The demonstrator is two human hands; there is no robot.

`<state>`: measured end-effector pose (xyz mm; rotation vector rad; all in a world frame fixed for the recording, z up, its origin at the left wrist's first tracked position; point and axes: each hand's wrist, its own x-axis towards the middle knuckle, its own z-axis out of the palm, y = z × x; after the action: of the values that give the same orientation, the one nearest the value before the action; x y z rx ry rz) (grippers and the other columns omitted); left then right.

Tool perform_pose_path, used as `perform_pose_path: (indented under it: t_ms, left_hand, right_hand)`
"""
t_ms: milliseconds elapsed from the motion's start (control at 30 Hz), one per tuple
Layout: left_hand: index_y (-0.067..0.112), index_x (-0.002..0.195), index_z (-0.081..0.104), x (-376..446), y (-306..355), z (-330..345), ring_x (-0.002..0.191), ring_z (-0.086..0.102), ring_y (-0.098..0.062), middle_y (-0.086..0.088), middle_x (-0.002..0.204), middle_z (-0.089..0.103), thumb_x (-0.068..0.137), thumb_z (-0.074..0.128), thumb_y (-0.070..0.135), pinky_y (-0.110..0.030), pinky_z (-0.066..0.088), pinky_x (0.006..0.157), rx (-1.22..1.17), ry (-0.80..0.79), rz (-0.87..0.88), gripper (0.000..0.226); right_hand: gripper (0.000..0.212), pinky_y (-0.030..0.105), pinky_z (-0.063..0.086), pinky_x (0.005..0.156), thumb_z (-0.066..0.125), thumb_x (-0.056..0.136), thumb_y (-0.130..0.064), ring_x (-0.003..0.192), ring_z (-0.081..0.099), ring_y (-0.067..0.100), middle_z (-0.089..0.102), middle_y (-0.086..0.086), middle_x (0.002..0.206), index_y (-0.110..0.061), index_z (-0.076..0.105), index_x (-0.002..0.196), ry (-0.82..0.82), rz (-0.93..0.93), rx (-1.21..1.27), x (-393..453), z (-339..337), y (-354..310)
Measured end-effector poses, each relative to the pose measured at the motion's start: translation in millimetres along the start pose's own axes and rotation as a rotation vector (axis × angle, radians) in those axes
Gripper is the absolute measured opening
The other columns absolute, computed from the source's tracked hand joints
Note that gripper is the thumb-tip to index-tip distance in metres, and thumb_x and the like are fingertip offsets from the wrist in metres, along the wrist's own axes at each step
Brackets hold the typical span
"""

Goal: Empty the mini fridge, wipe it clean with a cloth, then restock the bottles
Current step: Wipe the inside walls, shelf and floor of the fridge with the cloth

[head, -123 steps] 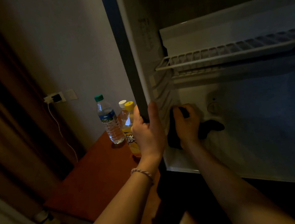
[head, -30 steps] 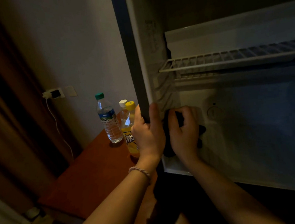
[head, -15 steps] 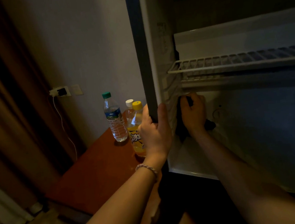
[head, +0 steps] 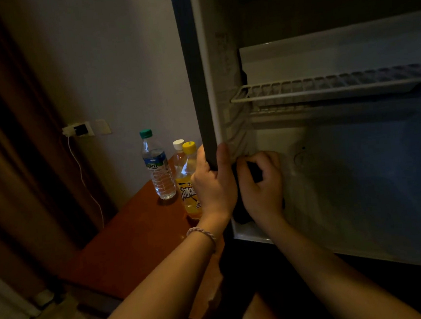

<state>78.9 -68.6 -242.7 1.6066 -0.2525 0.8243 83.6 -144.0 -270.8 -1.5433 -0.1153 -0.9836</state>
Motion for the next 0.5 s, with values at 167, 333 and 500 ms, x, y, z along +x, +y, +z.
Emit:
perform_pose_path:
  t_ms: [167,333,500]
  left_hand:
    - [0.033,0.100,0.056,2.2,-4.8,0.8,0.067,0.064,-0.010,0.009,0.082,0.066,0.094,0.047,0.060,-0.029,0.054,0.058,-0.023,-0.007,0.017,0.029]
    - [0.035,0.094,0.054,2.6,-2.3,-0.1,0.062,0.058,-0.002,0.018,0.072,0.062,0.096,0.050,0.058,-0.017,0.047,0.055,-0.039,0.002,0.023,0.023]
    - [0.034,0.097,0.053,8.2,-4.8,-8.0,0.062,0.055,-0.004,0.010,0.077,0.061,0.095,0.046,0.059,-0.018,0.045,0.054,-0.027,-0.095,0.053,0.027]
  right_hand:
    - [0.012,0.004,0.038,0.074,0.065,0.085,-0.018,0.082,0.055,-0.003,0.054,0.000,0.094,-0.019,0.060,0.074,0.048,-0.052,0.049,3.9,1.6,6.8]
    - [0.017,0.013,0.041,0.074,0.064,0.090,-0.014,0.080,0.053,0.006,0.054,0.004,0.094,-0.020,0.056,0.075,0.011,0.034,-0.003,36.5,8.1,24.4]
    - [0.013,0.021,0.043,0.079,0.063,0.092,-0.016,0.086,0.053,0.012,0.055,0.008,0.099,-0.014,0.060,0.080,0.034,0.139,-0.026,68.9,17.7,45.4]
